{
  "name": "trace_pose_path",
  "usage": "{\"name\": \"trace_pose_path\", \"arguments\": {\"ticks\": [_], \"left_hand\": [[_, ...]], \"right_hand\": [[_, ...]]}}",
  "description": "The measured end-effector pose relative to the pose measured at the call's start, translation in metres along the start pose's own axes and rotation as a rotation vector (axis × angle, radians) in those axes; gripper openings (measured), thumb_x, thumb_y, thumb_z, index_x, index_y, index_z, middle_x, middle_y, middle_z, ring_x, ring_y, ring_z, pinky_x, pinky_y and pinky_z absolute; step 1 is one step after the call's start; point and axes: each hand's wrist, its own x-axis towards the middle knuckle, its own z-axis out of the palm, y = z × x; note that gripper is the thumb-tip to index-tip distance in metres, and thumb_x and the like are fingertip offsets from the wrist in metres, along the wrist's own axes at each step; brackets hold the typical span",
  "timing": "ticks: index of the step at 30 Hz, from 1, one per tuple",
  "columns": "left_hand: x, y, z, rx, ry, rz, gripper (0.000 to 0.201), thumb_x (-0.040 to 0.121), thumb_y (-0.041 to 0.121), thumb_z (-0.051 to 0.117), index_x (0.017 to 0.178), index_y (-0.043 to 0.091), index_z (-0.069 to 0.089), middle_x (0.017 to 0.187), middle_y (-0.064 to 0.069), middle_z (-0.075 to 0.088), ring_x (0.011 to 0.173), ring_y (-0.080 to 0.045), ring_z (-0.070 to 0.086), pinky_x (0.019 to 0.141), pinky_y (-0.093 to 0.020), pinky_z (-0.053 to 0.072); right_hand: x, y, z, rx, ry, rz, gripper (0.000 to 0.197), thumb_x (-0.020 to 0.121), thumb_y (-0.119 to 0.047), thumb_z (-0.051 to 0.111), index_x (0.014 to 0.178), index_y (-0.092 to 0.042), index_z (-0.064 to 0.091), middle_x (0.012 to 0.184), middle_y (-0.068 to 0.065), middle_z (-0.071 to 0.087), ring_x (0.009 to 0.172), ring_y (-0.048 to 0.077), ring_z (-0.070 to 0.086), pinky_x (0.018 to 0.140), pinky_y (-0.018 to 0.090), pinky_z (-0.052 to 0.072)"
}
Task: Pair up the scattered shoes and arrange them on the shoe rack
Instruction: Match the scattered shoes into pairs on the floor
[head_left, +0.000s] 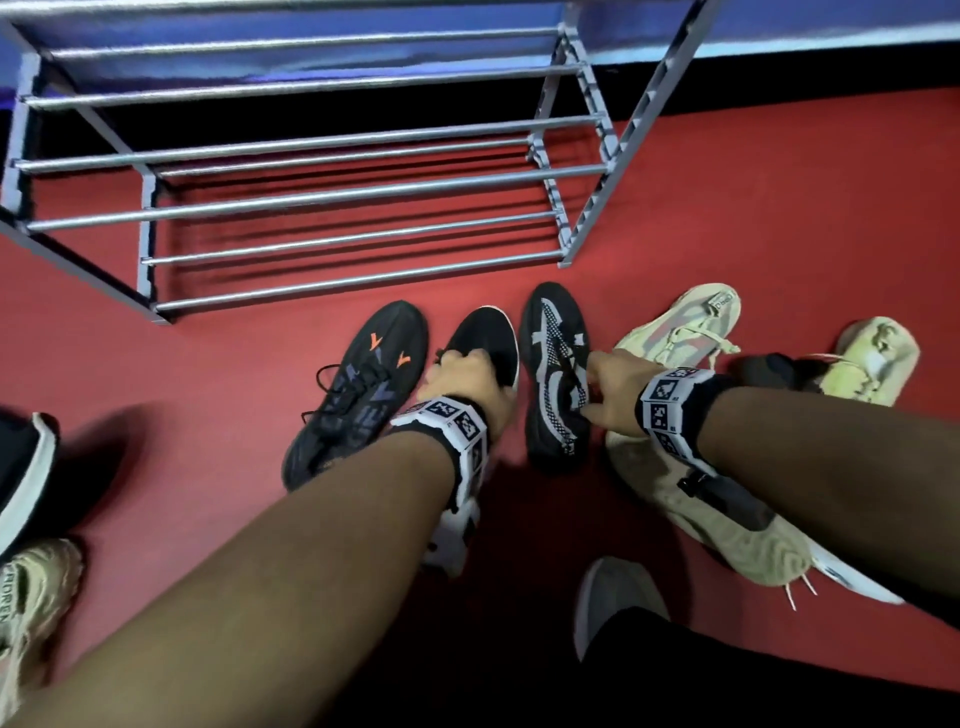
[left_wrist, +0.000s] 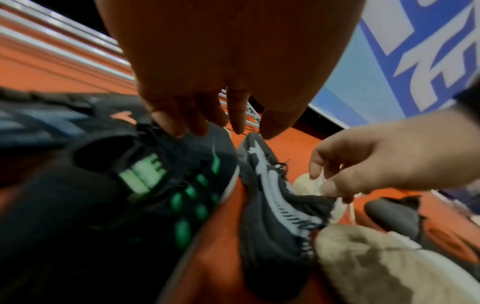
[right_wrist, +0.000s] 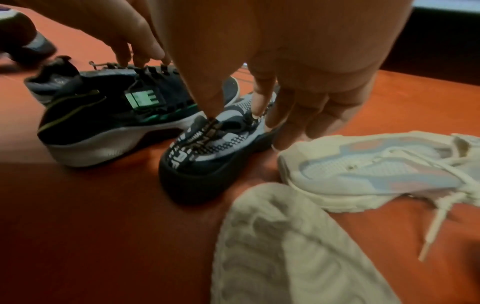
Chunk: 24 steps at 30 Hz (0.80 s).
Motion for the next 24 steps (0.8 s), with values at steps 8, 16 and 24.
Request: {"name": "trace_pose_path", "arguments": {"ticks": [8, 16, 24], "left_hand": [[-0.004, 0.041, 0.036, -0.067, -0.152, 0.137, 0.038, 0.082, 0.037, 0.056, 0.117, 0.024, 0.055, 0.124, -0.004, 0.049, 0.115, -0.032, 0.05, 0.097, -0.047, 0.046], [-0.002, 0.046, 0.065, 0.011, -0.202, 0.266, 0.051, 0.08, 0.029, 0.059, 0.13, 0.033, 0.053, 0.147, 0.006, 0.035, 0.125, -0.036, 0.044, 0.107, -0.042, 0.039], [0.0, 0.054, 0.062, 0.078, -0.221, 0.23, 0.045, 0.084, 0.029, 0.056, 0.129, 0.026, 0.055, 0.14, 0.003, 0.037, 0.124, -0.035, 0.041, 0.103, -0.043, 0.04]], "right_hand": [[-0.012, 0.045, 0.012, -0.08, -0.013, 0.118, 0.037, 0.085, -0.039, 0.057, 0.11, -0.014, 0.046, 0.11, 0.008, 0.051, 0.087, 0.031, 0.056, 0.074, 0.037, 0.049], [-0.02, 0.072, 0.043, -0.053, -0.126, 0.232, 0.044, 0.08, -0.04, 0.062, 0.109, -0.017, 0.038, 0.111, 0.011, 0.048, 0.1, 0.037, 0.058, 0.093, 0.05, 0.046], [-0.023, 0.073, 0.04, -0.033, -0.238, 0.125, 0.027, 0.075, -0.037, 0.063, 0.094, -0.02, 0.053, 0.093, 0.002, 0.064, 0.085, 0.026, 0.064, 0.075, 0.037, 0.051]]}}
